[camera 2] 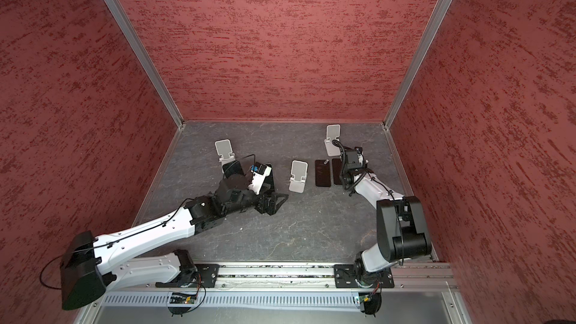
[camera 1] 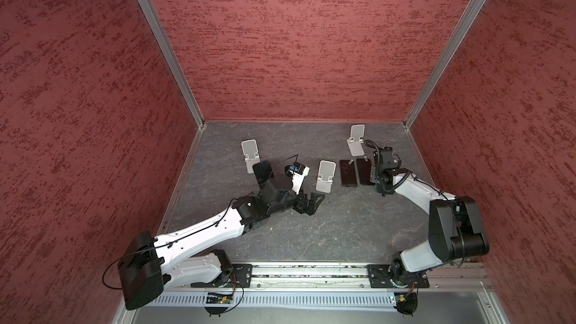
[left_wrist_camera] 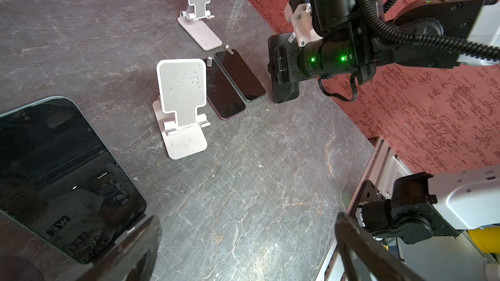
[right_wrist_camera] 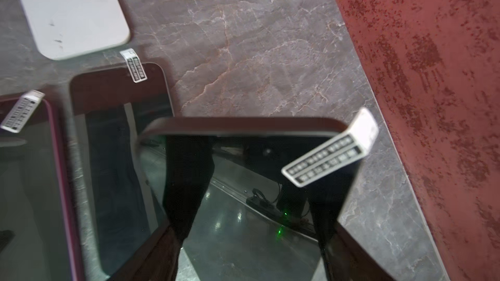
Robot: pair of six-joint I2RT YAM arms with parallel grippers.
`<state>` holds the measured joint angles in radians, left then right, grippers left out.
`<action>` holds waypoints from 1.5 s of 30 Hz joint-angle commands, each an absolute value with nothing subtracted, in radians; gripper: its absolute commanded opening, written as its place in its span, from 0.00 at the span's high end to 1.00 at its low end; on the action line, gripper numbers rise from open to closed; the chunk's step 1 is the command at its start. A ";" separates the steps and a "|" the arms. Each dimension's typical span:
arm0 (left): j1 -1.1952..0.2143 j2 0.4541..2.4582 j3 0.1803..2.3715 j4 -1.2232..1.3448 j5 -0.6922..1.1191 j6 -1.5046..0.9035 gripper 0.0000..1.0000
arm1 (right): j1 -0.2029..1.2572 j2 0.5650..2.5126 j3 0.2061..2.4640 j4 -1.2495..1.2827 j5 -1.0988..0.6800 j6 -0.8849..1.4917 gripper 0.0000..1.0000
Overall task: Remove the phone from the phone stand
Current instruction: Place the phone to the middle-right of the table.
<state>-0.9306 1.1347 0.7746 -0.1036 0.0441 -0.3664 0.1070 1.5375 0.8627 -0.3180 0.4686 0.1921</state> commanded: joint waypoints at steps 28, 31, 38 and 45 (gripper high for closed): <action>-0.934 1.076 0.750 -0.094 0.048 -0.308 0.00 | -0.011 1.774 1.011 -0.169 0.303 0.063 0.33; -0.934 1.075 0.753 -0.098 0.048 -0.307 0.00 | -0.022 1.798 1.023 -0.164 0.287 0.054 0.33; -0.934 1.073 0.762 -0.103 0.045 -0.307 0.00 | -0.031 1.824 1.022 -0.148 0.285 0.023 0.33; -0.936 1.070 0.785 -0.138 0.046 -0.294 0.00 | -0.039 1.833 1.016 -0.120 0.270 -0.010 0.32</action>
<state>-0.9306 1.0859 0.7647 -0.1116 0.0502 -0.3164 -0.0299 1.8187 1.0012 -0.1715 0.2832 0.0196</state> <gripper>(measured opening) 0.996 0.745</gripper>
